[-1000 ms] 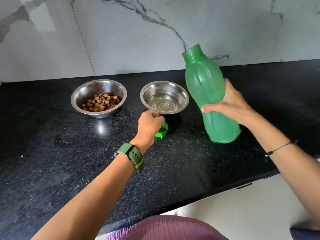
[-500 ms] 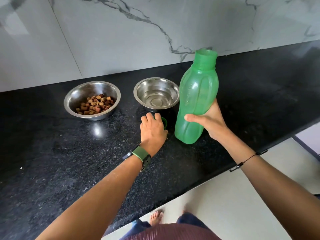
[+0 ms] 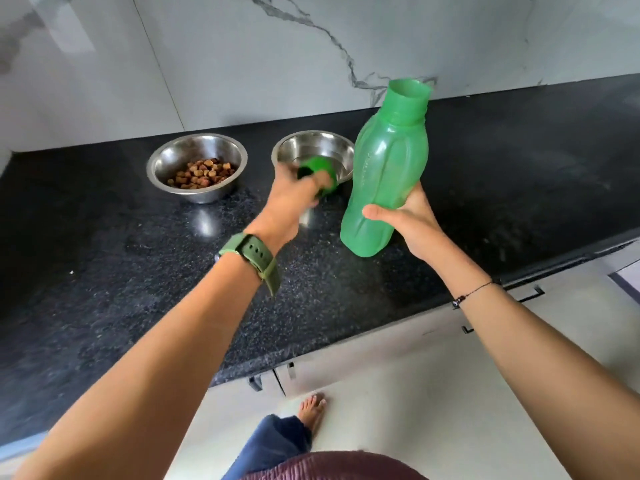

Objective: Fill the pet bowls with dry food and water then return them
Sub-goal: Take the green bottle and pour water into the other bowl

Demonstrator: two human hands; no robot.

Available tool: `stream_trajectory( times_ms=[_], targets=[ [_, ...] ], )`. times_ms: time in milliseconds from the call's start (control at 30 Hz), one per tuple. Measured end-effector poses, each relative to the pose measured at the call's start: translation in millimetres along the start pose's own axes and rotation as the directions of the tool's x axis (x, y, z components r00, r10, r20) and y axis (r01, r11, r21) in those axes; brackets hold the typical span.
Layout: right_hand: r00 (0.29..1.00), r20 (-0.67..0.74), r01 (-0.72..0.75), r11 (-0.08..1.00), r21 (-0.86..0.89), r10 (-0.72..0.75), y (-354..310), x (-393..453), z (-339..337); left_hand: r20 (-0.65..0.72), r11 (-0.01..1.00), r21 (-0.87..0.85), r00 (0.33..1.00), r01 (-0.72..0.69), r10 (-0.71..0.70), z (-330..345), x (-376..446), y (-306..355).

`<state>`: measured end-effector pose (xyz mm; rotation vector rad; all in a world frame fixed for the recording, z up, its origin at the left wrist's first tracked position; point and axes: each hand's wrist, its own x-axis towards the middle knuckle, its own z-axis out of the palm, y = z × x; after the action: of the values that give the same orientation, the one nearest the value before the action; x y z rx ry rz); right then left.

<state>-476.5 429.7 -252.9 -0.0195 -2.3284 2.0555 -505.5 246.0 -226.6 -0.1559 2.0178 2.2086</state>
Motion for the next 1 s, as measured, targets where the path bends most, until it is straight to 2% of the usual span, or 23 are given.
stream_trajectory(
  times_ms=[100, 167, 333, 433, 600, 833, 900, 1000],
  targets=[
    [0.998, 0.062, -0.028, 1.000, 0.012, 0.028, 1.4, 2.4, -6.2, -0.028, 0.956, -0.209, 0.978, -0.206, 0.205, 10.7, -15.8, 41.9],
    [0.995, 0.087, -0.039, 0.999, 0.019, 0.037, 0.5, 3.4, -8.4, -0.039, 0.923, -0.225, 0.950, -0.312, 0.311, 20.1, -25.1, 64.2],
    [0.992, 0.118, -0.044, 0.999, 0.019, 0.042, 1.0, 2.2, -7.7, -0.027, 0.865, -0.187, 0.882, -0.466, 0.470, 44.1, -35.1, 94.1],
    [0.992, 0.117, -0.040, 0.999, 0.024, 0.037, 3.5, 3.0, -7.9, -0.013, 0.845, -0.159, 0.857, -0.510, 0.515, 54.4, -36.1, 95.6],
    [0.991, 0.130, -0.021, 1.000, 0.011, 0.020, 4.2, 3.8, -9.1, 0.138, 0.779, 0.029, 0.774, -0.626, 0.618, 66.8, -27.1, 77.6],
    [0.991, 0.132, -0.034, 0.999, 0.000, 0.034, 6.4, 7.5, -9.9, 0.095, 0.770, 0.032, 0.769, -0.637, 0.632, 77.5, -17.4, 60.2],
    [0.990, 0.135, -0.037, 0.999, -0.007, 0.038, 5.7, 7.9, -10.1, 0.086, 0.732, 0.108, 0.740, -0.673, 0.668, 80.8, -18.1, 61.1],
    [0.988, 0.147, -0.037, 0.999, -0.026, 0.041, 4.8, 8.9, -11.0, 0.144, 0.654, 0.249, 0.695, -0.714, 0.704, 82.3, -14.9, 63.3]
  ],
)
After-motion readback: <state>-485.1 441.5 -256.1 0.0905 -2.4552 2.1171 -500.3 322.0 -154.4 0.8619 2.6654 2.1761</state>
